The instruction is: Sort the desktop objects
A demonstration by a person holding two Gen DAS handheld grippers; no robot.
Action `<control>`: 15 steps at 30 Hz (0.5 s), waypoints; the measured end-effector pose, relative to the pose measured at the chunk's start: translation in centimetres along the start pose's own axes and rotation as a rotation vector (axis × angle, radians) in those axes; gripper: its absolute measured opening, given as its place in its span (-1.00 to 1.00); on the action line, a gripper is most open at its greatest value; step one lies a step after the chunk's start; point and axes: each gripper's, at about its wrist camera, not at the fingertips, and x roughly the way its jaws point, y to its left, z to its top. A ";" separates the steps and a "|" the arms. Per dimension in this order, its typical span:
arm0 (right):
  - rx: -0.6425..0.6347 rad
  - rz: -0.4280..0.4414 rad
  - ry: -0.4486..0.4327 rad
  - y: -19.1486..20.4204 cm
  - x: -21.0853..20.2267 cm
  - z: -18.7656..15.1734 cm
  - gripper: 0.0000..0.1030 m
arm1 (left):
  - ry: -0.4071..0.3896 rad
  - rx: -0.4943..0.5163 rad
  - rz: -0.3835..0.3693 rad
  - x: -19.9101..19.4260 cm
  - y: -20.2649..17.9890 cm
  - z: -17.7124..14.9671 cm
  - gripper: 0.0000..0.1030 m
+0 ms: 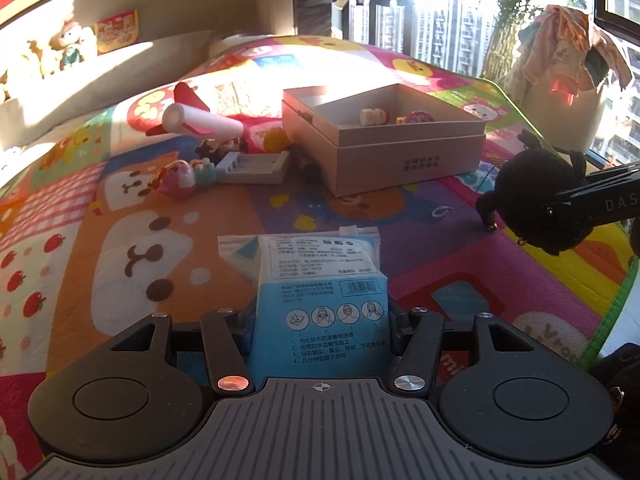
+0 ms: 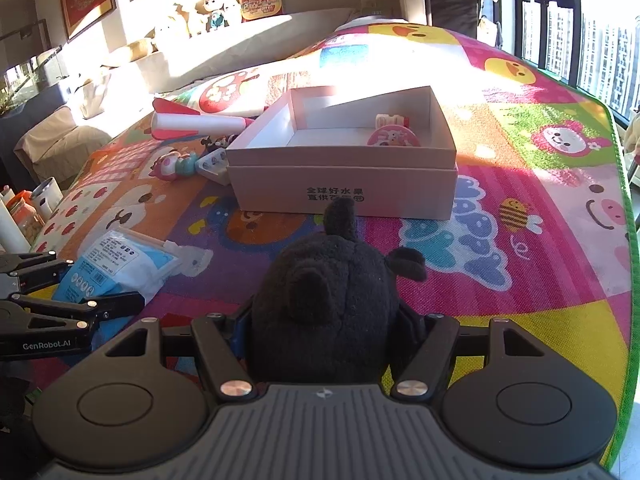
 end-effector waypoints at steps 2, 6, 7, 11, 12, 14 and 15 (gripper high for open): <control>-0.001 0.008 -0.018 0.0 -1.0 0.3 0.30 | -0.024 0.004 -0.006 -1.0 -0.2 0.4 0.17; -0.010 0.045 -0.055 0.2 -3.2 1.2 0.30 | -0.102 0.008 -0.015 -3.3 -0.4 1.8 0.17; -0.012 0.055 -0.066 0.3 -3.8 1.5 0.30 | -0.127 0.008 -0.018 -3.9 -0.5 2.3 0.17; -0.029 0.083 -0.134 0.9 -6.3 2.7 0.30 | -0.212 0.013 -0.037 -5.6 -0.9 4.2 0.18; -0.035 0.086 -0.152 1.1 -6.8 3.0 0.30 | -0.227 0.014 -0.039 -5.8 -0.9 4.7 0.18; -0.049 0.093 -0.186 1.4 -7.9 3.5 0.30 | -0.252 0.006 -0.039 -6.0 -0.9 5.7 0.18; -0.056 0.097 -0.201 1.5 -8.3 3.7 0.30 | -0.264 -0.002 -0.035 -6.0 -0.8 6.2 0.18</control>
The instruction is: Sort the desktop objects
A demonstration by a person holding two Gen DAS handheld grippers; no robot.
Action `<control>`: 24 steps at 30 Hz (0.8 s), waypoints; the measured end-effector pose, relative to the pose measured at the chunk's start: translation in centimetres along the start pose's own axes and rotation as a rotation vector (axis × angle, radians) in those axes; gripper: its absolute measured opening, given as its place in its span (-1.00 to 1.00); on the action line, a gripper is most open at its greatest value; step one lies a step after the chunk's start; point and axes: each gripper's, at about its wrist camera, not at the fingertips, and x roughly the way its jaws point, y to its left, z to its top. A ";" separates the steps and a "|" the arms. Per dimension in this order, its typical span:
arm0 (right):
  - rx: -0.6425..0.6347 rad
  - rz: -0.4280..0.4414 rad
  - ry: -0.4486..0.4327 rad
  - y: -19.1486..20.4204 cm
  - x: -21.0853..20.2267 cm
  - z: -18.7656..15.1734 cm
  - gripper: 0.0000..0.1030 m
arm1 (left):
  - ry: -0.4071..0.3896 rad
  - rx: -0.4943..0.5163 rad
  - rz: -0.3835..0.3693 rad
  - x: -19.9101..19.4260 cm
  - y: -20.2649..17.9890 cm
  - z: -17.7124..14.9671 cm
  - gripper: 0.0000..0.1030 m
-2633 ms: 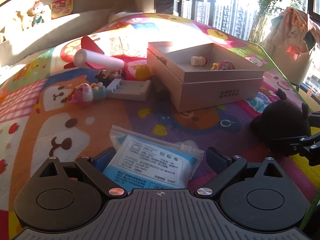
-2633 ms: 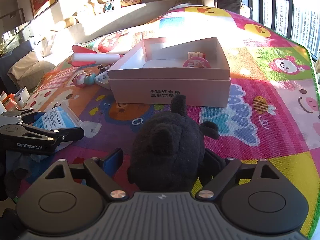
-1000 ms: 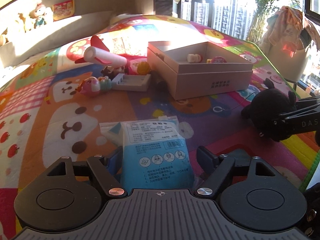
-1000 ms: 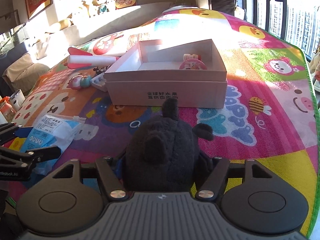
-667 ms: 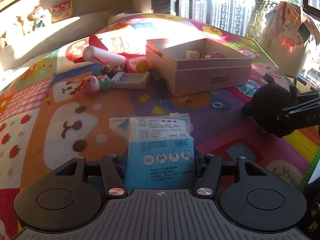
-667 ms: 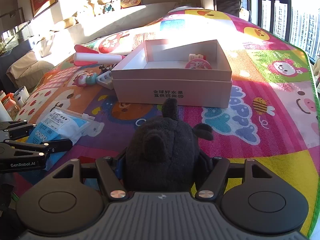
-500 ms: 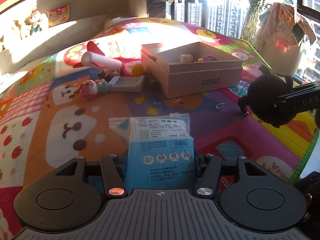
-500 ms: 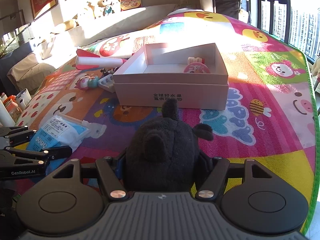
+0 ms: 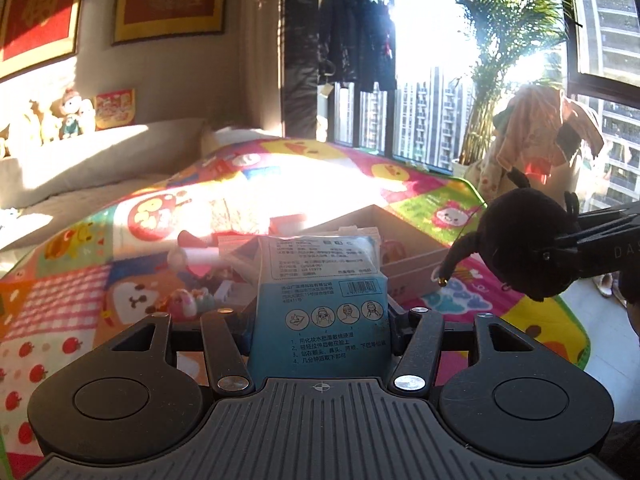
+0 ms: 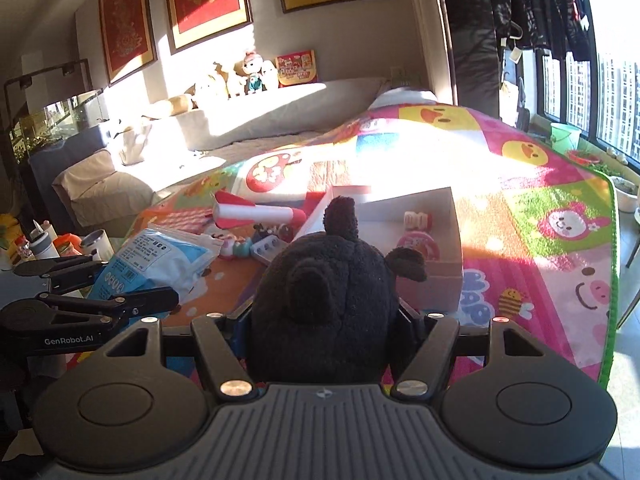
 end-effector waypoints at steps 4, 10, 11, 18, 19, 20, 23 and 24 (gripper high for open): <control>-0.022 0.000 -0.058 0.2 -1.5 1.2 0.30 | -0.065 -0.047 0.007 0.7 1.2 3.1 0.18; -0.051 -0.006 -0.113 -0.3 -3.1 2.3 0.30 | -0.079 -0.100 -0.034 5.1 3.0 8.3 0.18; -0.052 -0.007 -0.115 -0.5 -3.2 2.3 0.30 | -0.078 -0.099 -0.046 6.4 3.0 9.1 0.18; 0.023 -0.027 -0.047 -3.4 -0.2 2.4 0.30 | -0.039 -0.110 -0.145 15.6 1.4 11.8 0.63; 0.036 -0.035 -0.023 -3.8 0.6 2.2 0.30 | -0.028 -0.118 -0.144 16.4 1.4 11.5 0.73; 0.043 -0.042 -0.005 -4.1 1.1 2.1 0.30 | -0.018 -0.128 -0.140 16.7 1.5 11.0 0.75; 0.049 -0.057 0.044 -4.8 2.4 1.3 0.30 | 0.017 -0.137 -0.136 16.4 2.3 8.2 0.84; 0.051 -0.058 0.054 -5.0 2.6 1.1 0.30 | 0.032 -0.123 -0.117 16.0 2.4 6.9 0.84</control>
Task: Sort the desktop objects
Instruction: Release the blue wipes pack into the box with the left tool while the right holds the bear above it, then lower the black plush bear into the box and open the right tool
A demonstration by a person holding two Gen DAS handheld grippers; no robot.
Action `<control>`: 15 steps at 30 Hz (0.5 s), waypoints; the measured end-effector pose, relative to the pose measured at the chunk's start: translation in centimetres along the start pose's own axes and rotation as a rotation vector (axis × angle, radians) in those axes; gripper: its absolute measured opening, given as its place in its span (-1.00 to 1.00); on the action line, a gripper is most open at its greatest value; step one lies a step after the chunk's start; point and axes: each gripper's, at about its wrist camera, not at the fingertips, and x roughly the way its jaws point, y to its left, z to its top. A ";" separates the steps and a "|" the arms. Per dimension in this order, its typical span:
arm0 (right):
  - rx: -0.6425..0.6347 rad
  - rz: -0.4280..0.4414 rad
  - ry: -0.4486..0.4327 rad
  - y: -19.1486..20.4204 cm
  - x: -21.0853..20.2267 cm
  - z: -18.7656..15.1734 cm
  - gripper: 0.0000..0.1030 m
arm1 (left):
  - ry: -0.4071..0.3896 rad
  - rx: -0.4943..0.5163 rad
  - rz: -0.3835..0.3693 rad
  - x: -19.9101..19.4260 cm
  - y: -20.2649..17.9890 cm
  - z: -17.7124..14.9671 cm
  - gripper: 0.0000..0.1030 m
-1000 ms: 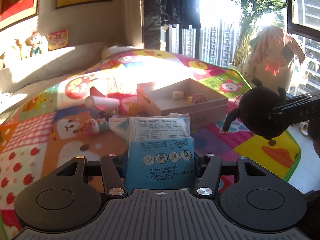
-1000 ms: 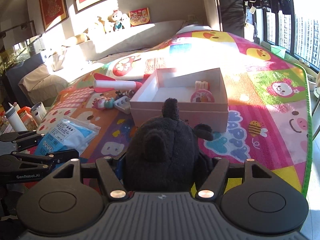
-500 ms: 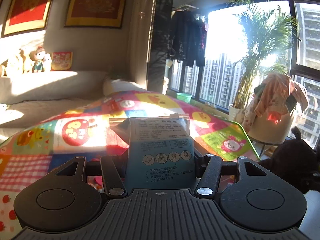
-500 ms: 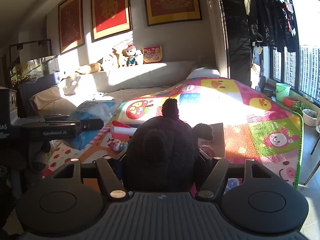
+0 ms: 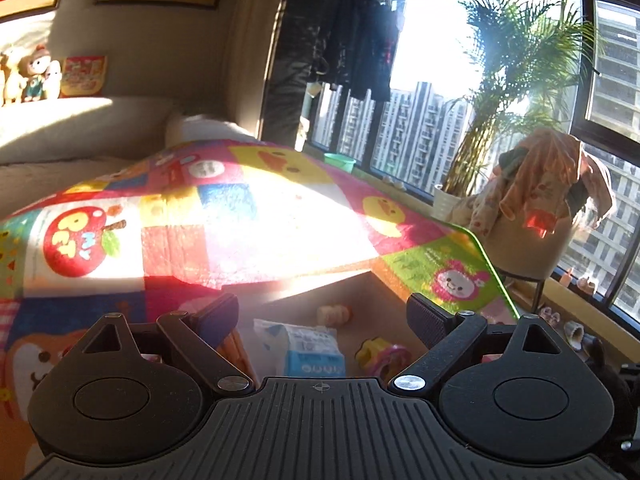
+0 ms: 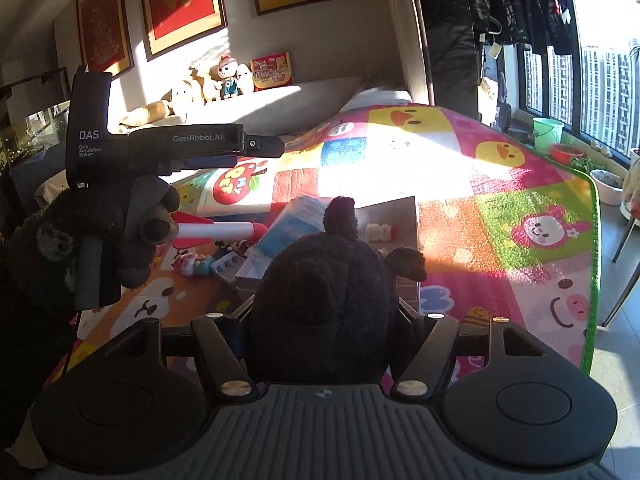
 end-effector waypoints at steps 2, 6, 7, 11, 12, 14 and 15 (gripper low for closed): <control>0.010 -0.001 0.029 -0.3 0.7 -0.3 0.30 | 0.034 0.035 0.050 -0.9 0.6 -2.5 0.84; 0.023 0.028 0.067 -0.4 2.2 0.4 0.30 | 0.085 0.049 0.132 -3.1 2.0 -6.6 0.86; 0.017 0.034 0.059 -0.2 2.5 1.1 0.30 | 0.095 0.029 0.132 -3.7 2.5 -7.4 0.87; 0.006 0.070 -0.017 0.5 3.6 5.4 0.30 | 0.111 -0.075 0.114 -5.3 4.1 -9.7 0.88; 0.012 0.074 -0.028 0.5 4.1 6.4 0.30 | 0.112 -0.089 0.112 -5.6 4.3 -10.2 0.88; 0.063 0.090 -0.034 0.3 6.3 8.8 0.30 | 0.118 -0.108 0.113 -5.9 4.5 -10.6 0.89; 0.082 0.094 -0.035 0.2 7.3 9.6 0.30 | 0.120 -0.117 0.114 -6.1 4.8 -10.8 0.89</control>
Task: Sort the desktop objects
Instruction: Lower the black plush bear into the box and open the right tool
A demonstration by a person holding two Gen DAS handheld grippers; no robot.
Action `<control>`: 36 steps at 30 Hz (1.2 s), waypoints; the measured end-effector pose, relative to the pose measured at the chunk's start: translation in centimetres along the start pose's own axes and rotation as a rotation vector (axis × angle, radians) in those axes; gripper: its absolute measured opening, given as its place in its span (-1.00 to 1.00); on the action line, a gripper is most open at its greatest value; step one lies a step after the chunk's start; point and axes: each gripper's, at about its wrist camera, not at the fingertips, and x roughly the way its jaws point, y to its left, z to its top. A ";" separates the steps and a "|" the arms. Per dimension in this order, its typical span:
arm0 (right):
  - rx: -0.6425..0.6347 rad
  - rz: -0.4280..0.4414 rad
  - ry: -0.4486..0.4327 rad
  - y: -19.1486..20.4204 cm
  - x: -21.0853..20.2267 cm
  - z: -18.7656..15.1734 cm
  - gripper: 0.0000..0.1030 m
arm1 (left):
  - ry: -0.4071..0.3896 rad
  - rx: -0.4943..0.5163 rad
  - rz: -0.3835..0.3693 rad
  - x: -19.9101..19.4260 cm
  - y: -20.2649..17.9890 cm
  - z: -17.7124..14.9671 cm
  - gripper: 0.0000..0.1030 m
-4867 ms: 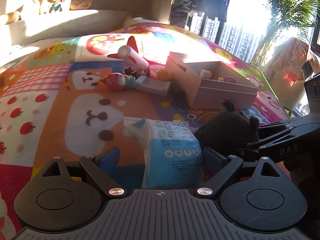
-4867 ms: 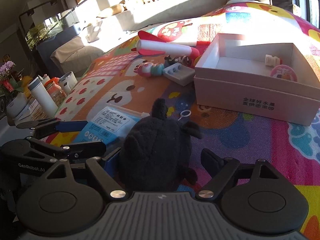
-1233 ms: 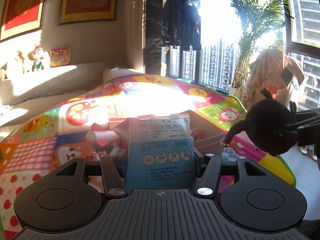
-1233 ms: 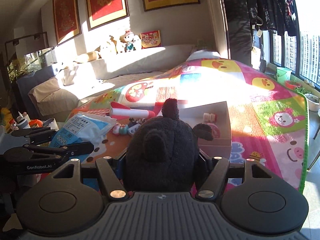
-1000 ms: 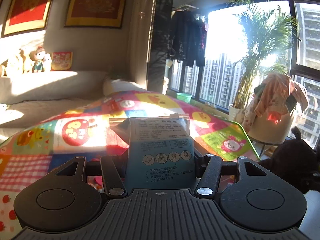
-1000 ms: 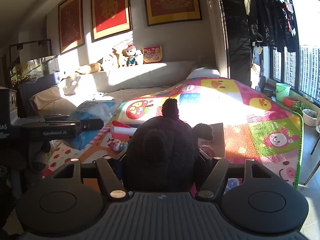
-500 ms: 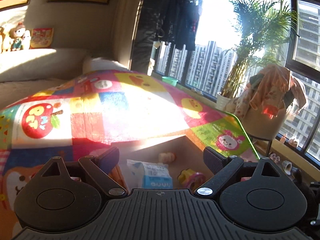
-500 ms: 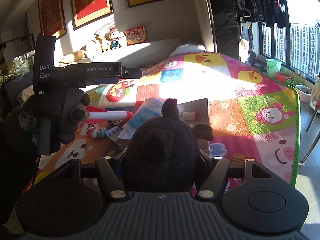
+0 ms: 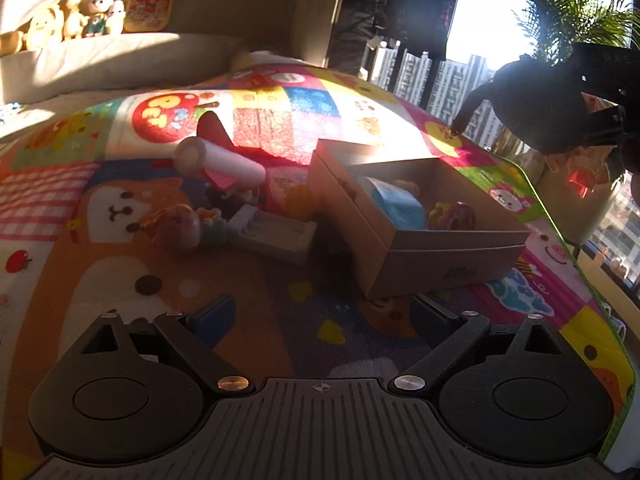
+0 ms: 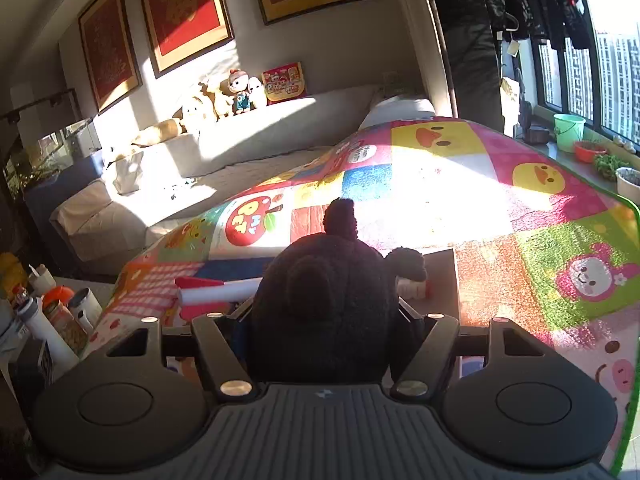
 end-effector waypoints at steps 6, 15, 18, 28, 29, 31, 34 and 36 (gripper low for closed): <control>0.128 -0.053 0.119 -1.5 8.2 0.3 0.30 | 0.002 -0.055 0.015 -0.6 1.8 -0.5 0.90; 0.094 -0.228 0.218 -4.1 13.0 -4.1 0.24 | 0.002 -0.072 0.006 -0.4 2.2 -1.0 0.93; 0.015 -0.293 0.201 -3.9 13.2 -4.2 0.26 | 0.001 -0.057 0.022 -0.2 2.1 -1.1 0.93; -0.049 -0.230 0.028 -3.2 6.3 -2.9 0.54 | -0.018 -0.061 0.053 -0.7 2.4 -0.9 0.94; -0.055 -0.234 0.023 -3.3 6.0 -2.8 0.34 | -0.019 -0.060 0.047 -0.6 2.3 -0.9 0.94; -0.038 -0.222 0.076 -3.7 6.7 -2.9 -0.07 | -0.020 -0.056 0.038 -0.5 2.0 -1.0 0.94; 0.018 -0.232 0.144 -4.3 8.9 -3.9 -0.28 | -0.022 -0.046 0.046 -0.5 1.7 -1.0 0.95; 0.005 -0.242 0.127 -3.8 9.1 -4.1 -0.28 | -0.029 -0.031 0.079 -0.7 1.7 -1.0 0.95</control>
